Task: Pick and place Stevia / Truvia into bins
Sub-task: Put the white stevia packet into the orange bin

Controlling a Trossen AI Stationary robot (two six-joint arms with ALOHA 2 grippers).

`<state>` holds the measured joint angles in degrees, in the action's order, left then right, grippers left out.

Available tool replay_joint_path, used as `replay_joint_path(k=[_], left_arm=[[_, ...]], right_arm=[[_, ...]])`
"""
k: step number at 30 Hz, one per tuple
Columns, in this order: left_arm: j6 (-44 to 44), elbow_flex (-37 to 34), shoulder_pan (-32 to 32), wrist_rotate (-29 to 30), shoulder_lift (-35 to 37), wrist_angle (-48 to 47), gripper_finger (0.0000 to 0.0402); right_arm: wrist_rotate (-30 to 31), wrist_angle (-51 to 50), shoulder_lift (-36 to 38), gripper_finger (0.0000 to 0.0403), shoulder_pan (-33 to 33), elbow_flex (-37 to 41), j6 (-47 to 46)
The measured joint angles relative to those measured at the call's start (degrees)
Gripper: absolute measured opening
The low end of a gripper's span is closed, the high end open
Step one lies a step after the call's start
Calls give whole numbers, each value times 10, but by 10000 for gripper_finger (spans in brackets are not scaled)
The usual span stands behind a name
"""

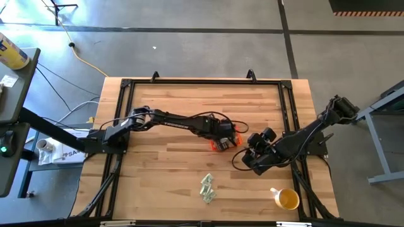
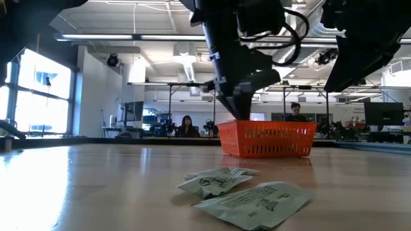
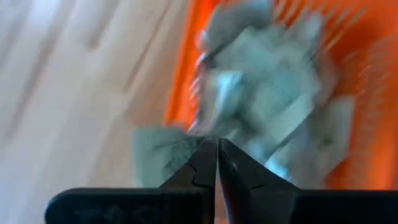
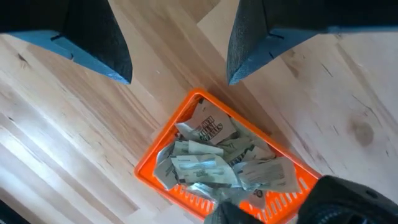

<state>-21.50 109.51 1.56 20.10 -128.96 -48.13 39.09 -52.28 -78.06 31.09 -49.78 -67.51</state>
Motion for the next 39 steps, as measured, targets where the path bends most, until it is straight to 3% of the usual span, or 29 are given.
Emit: replay_joint_path(k=[2,13,25,35,39], left_arm=[[0,3,0,-22,-11,27,51],[-20,24,0,-148,-15,-12,51],[8,188,29,-58,-10,-173,51],[-75,145,107,-81,-11,-248,53],[-145,124,144,-86,-10,-242,81]], right_arm=[[-5,-2,0,252,0,0,0],[-24,-14,0,252,0,0,-17],[-29,-15,0,252,-15,0,-16],[-116,-8,0,252,15,0,82],[-135,26,0,252,31,0,110]])
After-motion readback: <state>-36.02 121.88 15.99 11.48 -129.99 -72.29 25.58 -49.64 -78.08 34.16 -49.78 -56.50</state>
